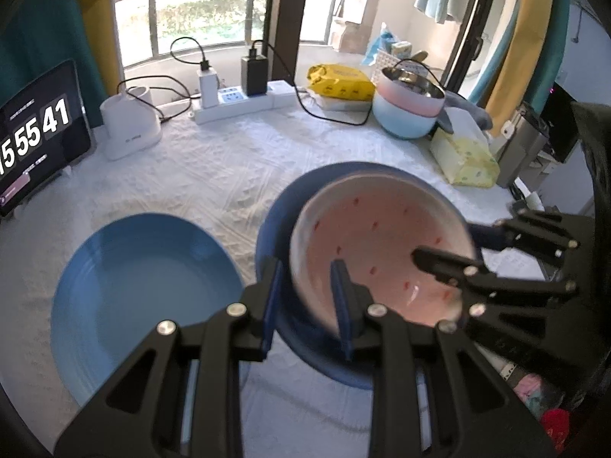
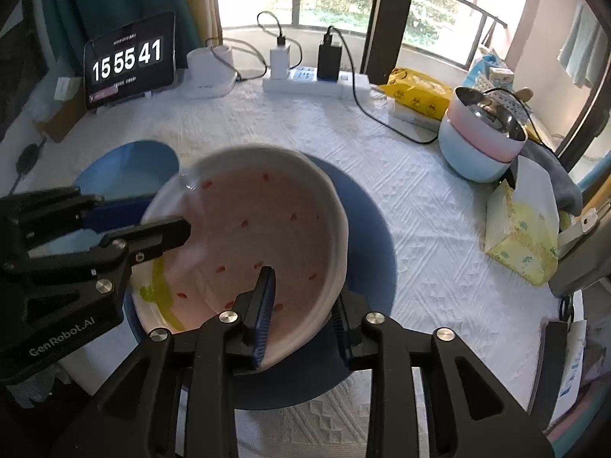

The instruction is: Organize plates and bowls

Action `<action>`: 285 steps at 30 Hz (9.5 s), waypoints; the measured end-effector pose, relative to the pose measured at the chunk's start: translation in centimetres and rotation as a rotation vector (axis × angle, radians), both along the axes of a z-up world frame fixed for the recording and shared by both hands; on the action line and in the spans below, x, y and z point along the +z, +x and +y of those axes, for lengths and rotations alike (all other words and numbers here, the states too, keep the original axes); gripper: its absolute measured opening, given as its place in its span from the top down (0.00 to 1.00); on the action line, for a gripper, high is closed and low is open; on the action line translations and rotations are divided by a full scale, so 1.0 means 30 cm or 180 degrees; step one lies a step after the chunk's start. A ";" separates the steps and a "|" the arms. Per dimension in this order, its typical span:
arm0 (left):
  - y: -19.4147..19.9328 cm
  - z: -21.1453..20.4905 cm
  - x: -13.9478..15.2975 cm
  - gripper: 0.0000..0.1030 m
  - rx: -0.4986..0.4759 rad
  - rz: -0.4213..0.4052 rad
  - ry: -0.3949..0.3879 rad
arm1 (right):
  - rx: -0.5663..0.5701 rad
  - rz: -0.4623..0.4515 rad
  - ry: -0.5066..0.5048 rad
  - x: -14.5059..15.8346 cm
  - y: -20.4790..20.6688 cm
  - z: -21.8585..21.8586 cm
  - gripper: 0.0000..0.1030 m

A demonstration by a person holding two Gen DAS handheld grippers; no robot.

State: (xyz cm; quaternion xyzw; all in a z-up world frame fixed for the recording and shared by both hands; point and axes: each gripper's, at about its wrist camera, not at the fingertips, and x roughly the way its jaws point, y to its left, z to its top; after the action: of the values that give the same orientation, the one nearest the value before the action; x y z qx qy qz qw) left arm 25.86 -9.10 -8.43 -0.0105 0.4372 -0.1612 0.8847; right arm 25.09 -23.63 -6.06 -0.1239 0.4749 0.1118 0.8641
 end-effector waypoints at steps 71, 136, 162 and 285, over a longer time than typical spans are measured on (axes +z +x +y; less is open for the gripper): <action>0.071 0.051 -0.066 0.71 0.0124 -0.0032 0.0134 | -0.1011 -0.0039 0.0750 -0.107 0.034 -0.275 0.29; -0.025 0.075 0.025 0.92 0.0184 -0.0280 -0.0133 | -0.0836 -0.0419 0.0950 0.042 -0.031 -0.155 0.92; -0.058 0.313 0.122 0.97 0.0552 -0.0758 -0.0284 | -0.0613 -0.0285 0.0953 0.053 0.046 0.083 0.91; -0.002 0.656 0.036 0.93 0.0841 -0.0475 -0.0206 | -0.0392 0.0350 0.1105 -0.085 0.207 0.427 0.87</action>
State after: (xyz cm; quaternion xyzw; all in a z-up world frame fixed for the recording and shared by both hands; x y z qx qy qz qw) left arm 25.80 10.57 -7.36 -0.0844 0.3596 -0.0578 0.9275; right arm 31.30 -10.83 -8.62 0.0627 0.5017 0.1455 0.8504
